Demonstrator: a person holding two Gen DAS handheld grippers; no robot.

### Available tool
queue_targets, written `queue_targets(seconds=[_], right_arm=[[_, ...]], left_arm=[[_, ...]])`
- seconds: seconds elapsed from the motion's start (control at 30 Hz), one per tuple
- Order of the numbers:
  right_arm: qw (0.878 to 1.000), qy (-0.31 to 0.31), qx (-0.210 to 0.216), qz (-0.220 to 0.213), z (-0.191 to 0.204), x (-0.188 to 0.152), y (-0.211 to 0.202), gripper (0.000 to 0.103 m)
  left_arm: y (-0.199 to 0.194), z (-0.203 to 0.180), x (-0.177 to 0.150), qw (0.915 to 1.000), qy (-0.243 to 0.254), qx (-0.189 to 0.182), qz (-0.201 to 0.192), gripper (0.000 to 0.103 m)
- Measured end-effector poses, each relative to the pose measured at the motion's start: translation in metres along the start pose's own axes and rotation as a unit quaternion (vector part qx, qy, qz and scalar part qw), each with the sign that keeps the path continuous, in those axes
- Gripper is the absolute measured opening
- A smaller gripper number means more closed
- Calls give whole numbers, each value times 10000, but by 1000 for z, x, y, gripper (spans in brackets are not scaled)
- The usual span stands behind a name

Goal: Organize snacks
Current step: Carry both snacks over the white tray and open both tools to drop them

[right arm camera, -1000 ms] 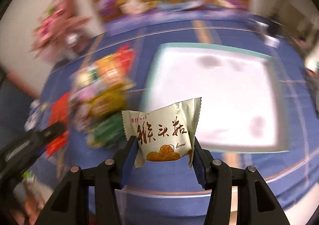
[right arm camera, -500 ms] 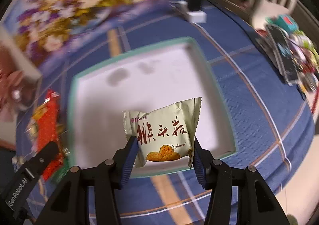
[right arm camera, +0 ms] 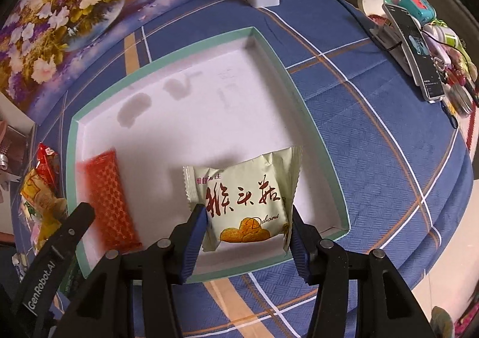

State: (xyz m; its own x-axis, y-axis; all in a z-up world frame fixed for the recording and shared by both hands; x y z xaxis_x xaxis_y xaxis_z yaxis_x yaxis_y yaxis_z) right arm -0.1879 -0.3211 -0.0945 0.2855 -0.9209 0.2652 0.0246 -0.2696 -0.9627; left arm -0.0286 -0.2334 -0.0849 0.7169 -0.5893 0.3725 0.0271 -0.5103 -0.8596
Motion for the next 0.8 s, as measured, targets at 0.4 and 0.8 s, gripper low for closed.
queue_targets(seconds=[0.4,0.8], right_arm=[[9994,-328,74,-107,18,-1,-5,61],[9971,-656,256,-281,39,-5,-10,91]], left_arm=[[-28,22,6,9974,-84,618,-354,88],[-47,59,11,9916,-476,1074,-547,95]])
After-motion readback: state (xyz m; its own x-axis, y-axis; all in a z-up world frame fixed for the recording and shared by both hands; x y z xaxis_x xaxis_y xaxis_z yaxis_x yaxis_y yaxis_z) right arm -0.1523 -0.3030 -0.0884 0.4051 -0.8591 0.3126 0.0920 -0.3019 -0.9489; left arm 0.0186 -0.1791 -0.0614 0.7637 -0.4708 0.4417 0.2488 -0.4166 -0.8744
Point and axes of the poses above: each gripper's, at about its wrist camera, not at the fingertips, and y roughly the way its jaws point, z to its left, x to its top, the point moved 5 cm from there along y, roughly the way its jaws point, and after that the axes turned 9 degrees about -x, right-handed, at the moved point
